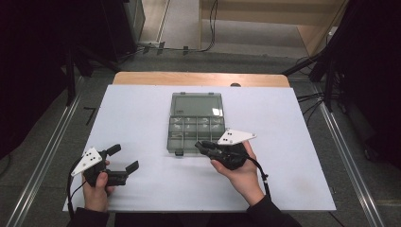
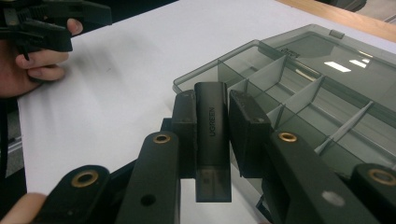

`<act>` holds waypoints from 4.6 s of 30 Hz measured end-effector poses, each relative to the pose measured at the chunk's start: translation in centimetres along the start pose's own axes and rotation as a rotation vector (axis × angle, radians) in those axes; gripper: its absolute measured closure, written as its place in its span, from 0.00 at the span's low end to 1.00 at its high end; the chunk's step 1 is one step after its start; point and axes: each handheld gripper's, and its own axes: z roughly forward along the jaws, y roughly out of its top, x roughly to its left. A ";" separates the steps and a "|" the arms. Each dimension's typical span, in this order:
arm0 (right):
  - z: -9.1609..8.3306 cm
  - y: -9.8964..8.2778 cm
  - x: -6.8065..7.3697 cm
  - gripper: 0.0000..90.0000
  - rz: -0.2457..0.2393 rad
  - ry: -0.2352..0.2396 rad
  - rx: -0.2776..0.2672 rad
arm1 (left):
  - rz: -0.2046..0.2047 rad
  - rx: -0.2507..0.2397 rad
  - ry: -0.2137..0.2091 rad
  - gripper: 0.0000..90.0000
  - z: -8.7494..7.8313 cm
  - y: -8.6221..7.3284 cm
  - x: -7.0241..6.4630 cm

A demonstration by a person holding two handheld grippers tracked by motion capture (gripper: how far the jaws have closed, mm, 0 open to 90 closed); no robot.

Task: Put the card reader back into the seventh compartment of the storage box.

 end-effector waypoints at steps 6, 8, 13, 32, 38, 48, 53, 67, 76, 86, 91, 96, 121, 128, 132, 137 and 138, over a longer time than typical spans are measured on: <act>0.0 0.4 -0.2 0.79 0.004 -0.002 -0.003 | 0.001 0.000 0.000 0.00 0.0 0.0 0.0; 0.0 0.5 -0.3 0.79 0.003 -0.005 -0.004 | -0.001 -0.001 -0.004 0.00 0.0 0.0 0.0; 0.1 0.8 -0.5 0.79 0.004 -0.010 -0.009 | -0.001 -0.003 -0.006 0.00 0.0 0.0 0.0; 0.4 1.9 -1.5 0.79 0.008 -0.029 -0.014 | 0.000 -0.003 -0.006 0.00 -0.1 0.0 0.0; 0.5 2.2 -1.8 0.79 0.013 -0.034 -0.019 | 0.001 -0.003 -0.008 0.00 -0.1 0.0 0.0; 1.0 2.5 -2.4 0.79 0.025 -0.043 -0.016 | 0.001 -0.004 -0.008 0.00 -0.1 0.0 0.0; 1.2 2.5 -2.7 0.79 0.034 -0.046 -0.018 | 0.001 -0.004 -0.008 0.00 -0.1 0.0 0.0; 2.3 2.4 -3.5 0.79 0.054 -0.058 -0.008 | 0.000 -0.003 -0.008 0.00 -0.1 0.0 0.0; 3.0 2.1 -3.9 0.79 0.063 -0.061 0.003 | 0.001 -0.004 -0.010 0.00 -0.1 0.0 0.0; 3.8 1.7 -4.2 0.79 0.078 -0.064 0.015 | 0.001 -0.004 -0.011 0.00 -0.1 0.0 0.0; 4.2 1.3 -4.4 0.79 0.093 -0.067 0.025 | 0.003 -0.002 -0.011 0.00 -0.1 0.0 0.0; 4.6 0.9 -4.6 0.79 0.105 -0.069 0.035 | 0.003 -0.001 -0.010 0.00 -0.1 0.0 0.0; 5.5 -1.2 -4.8 0.75 0.167 -0.071 0.048 | 0.004 -0.002 -0.012 0.00 -0.1 0.0 0.0; 4.2 -0.8 -5.4 0.49 0.213 -0.075 -0.024 | 0.011 0.001 -0.007 0.00 -0.1 0.1 0.0; 3.6 -0.7 -5.5 0.36 0.201 -0.086 -0.027 | 0.005 -0.018 -0.008 0.00 -0.2 0.4 0.1; 2.8 -0.6 -5.6 0.25 0.179 -0.074 -0.051 | 0.017 -0.024 -0.006 0.00 -0.2 0.7 -0.1; 2.7 -0.6 -5.6 0.24 0.177 -0.069 -0.055 | 0.018 -0.027 -0.008 0.00 -0.1 0.8 -0.2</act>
